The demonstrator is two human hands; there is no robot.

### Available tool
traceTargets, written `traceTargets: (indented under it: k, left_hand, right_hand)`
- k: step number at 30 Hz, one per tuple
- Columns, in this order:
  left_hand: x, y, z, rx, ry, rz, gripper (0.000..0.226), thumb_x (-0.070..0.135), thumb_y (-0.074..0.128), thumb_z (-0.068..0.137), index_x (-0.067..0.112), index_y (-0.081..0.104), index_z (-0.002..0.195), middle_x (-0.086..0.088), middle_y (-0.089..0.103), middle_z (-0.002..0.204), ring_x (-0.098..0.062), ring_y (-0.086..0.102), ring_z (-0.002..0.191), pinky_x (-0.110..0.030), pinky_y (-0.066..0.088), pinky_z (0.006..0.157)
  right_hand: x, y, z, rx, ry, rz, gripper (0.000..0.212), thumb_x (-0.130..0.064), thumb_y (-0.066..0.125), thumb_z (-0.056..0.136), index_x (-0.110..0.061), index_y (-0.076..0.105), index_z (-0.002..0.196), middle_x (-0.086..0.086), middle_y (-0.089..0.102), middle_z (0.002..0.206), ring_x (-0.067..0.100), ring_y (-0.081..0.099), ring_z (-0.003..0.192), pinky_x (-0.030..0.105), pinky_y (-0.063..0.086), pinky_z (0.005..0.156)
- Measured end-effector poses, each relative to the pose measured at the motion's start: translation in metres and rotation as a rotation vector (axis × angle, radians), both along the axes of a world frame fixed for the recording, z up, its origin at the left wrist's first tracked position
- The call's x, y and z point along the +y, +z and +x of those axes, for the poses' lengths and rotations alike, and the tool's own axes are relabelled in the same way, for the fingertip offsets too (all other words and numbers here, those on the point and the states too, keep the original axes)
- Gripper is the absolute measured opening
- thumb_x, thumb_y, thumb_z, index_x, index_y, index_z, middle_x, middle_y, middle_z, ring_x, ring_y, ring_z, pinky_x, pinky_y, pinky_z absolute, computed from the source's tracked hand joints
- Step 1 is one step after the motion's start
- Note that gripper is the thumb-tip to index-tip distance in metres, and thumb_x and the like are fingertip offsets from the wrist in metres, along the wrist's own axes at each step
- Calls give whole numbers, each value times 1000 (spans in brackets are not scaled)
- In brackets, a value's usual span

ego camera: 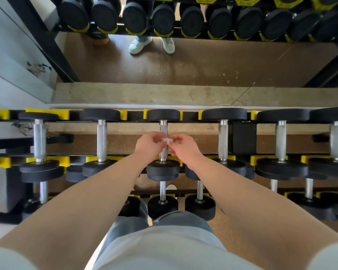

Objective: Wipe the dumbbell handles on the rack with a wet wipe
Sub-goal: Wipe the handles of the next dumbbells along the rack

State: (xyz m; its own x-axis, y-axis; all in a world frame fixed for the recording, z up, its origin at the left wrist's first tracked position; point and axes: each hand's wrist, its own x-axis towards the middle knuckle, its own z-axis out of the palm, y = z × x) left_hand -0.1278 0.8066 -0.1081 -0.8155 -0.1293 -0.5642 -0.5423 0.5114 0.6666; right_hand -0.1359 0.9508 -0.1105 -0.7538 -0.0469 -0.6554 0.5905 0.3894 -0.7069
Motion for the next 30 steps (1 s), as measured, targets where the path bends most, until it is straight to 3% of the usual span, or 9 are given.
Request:
traceTargets:
  k: [4, 9, 12, 16, 19, 21, 24, 27, 30]
  left_hand:
    - [2, 1, 6, -73, 147, 224, 27, 13, 66, 94, 29, 64, 116, 4, 71, 105, -16, 71, 95, -43, 61, 90]
    - [0, -3, 17, -92, 161, 58, 34, 27, 67, 94, 32, 59, 127, 12, 66, 109, -11, 66, 96, -37, 60, 89]
    - [0, -3, 19, -162, 124, 74, 47, 20, 69, 93, 32, 52, 135, 14, 62, 107, -10, 65, 97, -29, 57, 81]
    - [-5, -1, 18, -178, 87, 69, 51, 13, 70, 91, 32, 51, 135, 14, 64, 102, -12, 67, 92, -38, 61, 84]
    - [-6, -2, 18, -207, 62, 87, 51, 12, 69, 93, 26, 53, 139, 6, 66, 116, -17, 65, 104, -41, 58, 96]
    - [-8, -2, 19, -248, -17, 98, 49, 16, 69, 94, 21, 57, 141, 0, 69, 125, -19, 64, 113, -39, 53, 102]
    - [-8, 0, 21, -263, -111, 78, 42, 18, 67, 96, 22, 62, 138, 0, 72, 118, -19, 66, 108, -34, 55, 97]
    - [-7, 2, 25, -231, -131, 50, 39, 15, 64, 97, 22, 64, 135, 4, 72, 113, -17, 66, 105, -34, 55, 97]
    - [-5, 6, 29, -183, -89, 72, 37, 17, 62, 99, 21, 64, 136, 6, 69, 114, -12, 62, 104, -27, 49, 92]
  right_hand:
    - [-7, -4, -11, 54, -151, -5, 34, -21, 72, 94, -32, 59, 125, -6, 67, 108, 16, 68, 99, 38, 59, 90]
    - [-13, 0, -29, 139, -276, 99, 23, -18, 64, 99, -27, 63, 120, -5, 68, 114, 17, 65, 104, 31, 54, 87]
    - [-16, -3, -22, 188, -27, 203, 27, -22, 57, 104, -20, 67, 129, -2, 69, 123, 18, 64, 111, 29, 50, 90]
    - [-7, -13, 2, 70, 461, 315, 20, -19, 53, 103, -21, 73, 98, -1, 69, 89, 20, 65, 85, 24, 47, 66]
    - [-5, -14, 6, -32, 652, 381, 14, -13, 57, 98, -17, 70, 95, 1, 65, 84, 18, 63, 77, 24, 46, 60]
    - [-7, -15, 1, -102, 568, 323, 14, -12, 61, 95, -16, 72, 102, 5, 69, 91, 20, 65, 83, 29, 54, 68]
    - [-6, -19, -16, -222, 90, 22, 28, 1, 64, 93, -13, 71, 117, 11, 70, 108, 30, 68, 102, 43, 60, 91]
    - [-10, -15, -38, -158, -315, -216, 31, 6, 65, 93, -10, 68, 119, 10, 67, 109, 32, 68, 106, 47, 59, 94]
    - [-16, -15, -45, 1, -215, -84, 18, -9, 71, 93, -22, 68, 105, 2, 70, 106, 24, 70, 102, 43, 60, 93]
